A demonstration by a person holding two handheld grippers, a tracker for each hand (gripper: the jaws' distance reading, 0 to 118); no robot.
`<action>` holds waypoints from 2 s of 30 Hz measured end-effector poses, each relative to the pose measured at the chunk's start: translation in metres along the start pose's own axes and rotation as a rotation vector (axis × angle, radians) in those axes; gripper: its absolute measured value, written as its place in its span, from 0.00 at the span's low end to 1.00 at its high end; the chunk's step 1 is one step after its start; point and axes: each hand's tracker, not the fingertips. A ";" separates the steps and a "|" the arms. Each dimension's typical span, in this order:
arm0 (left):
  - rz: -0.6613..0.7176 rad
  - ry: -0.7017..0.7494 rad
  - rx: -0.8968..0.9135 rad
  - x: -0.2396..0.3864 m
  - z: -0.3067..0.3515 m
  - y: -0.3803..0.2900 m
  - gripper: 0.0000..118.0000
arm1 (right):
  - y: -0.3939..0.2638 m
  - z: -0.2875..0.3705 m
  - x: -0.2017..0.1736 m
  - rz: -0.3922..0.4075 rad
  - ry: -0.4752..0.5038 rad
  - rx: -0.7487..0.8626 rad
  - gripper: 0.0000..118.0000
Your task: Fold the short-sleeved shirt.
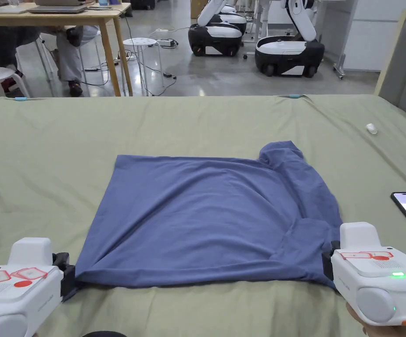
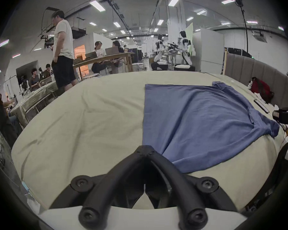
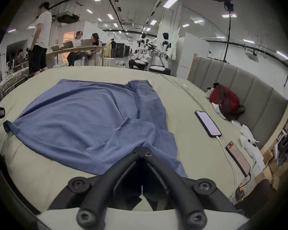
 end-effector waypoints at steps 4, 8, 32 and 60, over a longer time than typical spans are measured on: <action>-0.012 0.002 -0.023 0.007 -0.002 0.003 0.00 | 0.007 -0.006 -0.008 0.013 -0.002 0.006 0.00; -0.002 0.007 -0.039 0.006 0.001 0.003 0.00 | 0.008 -0.006 -0.016 -0.004 0.021 0.007 0.00; -0.039 -0.006 -0.168 0.007 -0.015 -0.020 0.60 | 0.006 0.017 -0.019 0.010 0.067 0.016 0.00; -0.023 -0.046 -0.142 0.008 -0.012 -0.017 0.02 | -0.016 -0.013 0.028 -0.061 0.063 -0.107 0.92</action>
